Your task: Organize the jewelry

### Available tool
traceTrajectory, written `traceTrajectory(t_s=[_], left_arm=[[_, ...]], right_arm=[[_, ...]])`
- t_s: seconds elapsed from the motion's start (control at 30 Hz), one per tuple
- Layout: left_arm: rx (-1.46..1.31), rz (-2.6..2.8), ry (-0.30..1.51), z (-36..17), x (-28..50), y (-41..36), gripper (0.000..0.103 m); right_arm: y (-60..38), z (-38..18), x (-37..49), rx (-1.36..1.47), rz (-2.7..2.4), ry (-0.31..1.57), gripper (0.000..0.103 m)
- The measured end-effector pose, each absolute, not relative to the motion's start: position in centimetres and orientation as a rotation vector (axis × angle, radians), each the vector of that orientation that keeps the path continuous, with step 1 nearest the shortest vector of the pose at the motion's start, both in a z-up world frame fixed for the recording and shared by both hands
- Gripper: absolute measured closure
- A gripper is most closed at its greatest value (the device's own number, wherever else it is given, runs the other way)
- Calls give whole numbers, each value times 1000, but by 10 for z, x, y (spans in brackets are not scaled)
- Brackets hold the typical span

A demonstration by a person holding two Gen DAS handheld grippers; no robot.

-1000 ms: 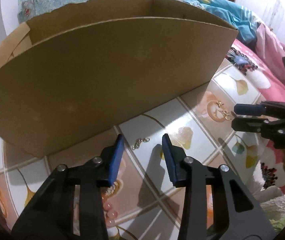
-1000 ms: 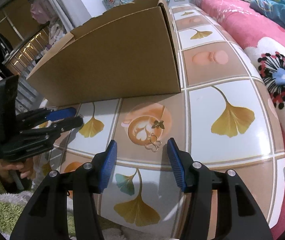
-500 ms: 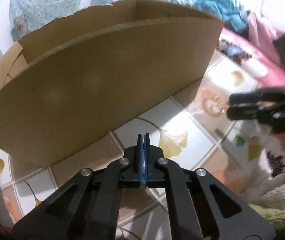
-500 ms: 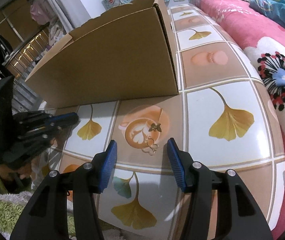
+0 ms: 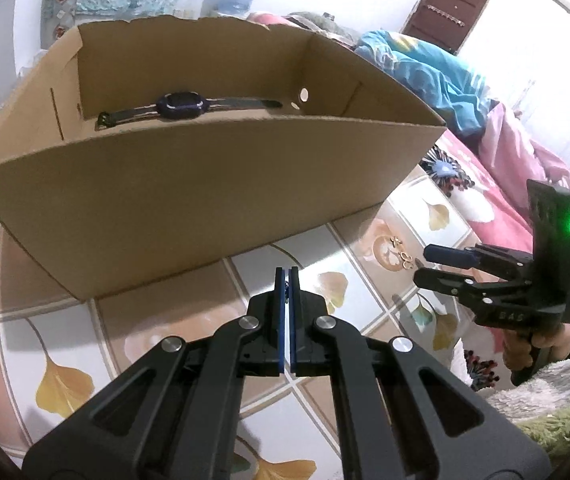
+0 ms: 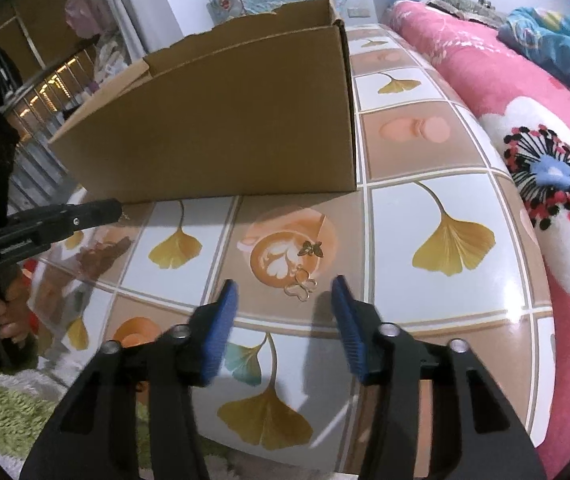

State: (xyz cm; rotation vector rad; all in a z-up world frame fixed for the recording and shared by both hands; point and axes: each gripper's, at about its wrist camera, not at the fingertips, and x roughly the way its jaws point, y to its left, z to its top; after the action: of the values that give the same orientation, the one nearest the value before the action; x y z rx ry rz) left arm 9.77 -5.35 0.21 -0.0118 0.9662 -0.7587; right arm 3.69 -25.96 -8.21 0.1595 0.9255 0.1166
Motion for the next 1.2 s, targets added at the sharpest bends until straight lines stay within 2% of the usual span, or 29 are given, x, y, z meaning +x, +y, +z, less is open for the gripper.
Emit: traceTrajectory(t_s=[0.47,0.7,1.07,1.1,1.2], left_arm=[[4,-763,978,-5,96,-57,102],[3,-763,987,-8,97,-58,102],[4,-756,982,-7,98,-56,102],[4,-756,982,-7,98,-56,102],[5,-755,981,-7,98,-57,102]], right_arm=[[-243,-88,43,-2,-8,906,72],[-235,-89,45,-31,3,901,87],[-237,-88,44,-8,22,902,89],[-238,-88,44,-7,23,902,94],[-239,-87,43,-1,26,904,96]])
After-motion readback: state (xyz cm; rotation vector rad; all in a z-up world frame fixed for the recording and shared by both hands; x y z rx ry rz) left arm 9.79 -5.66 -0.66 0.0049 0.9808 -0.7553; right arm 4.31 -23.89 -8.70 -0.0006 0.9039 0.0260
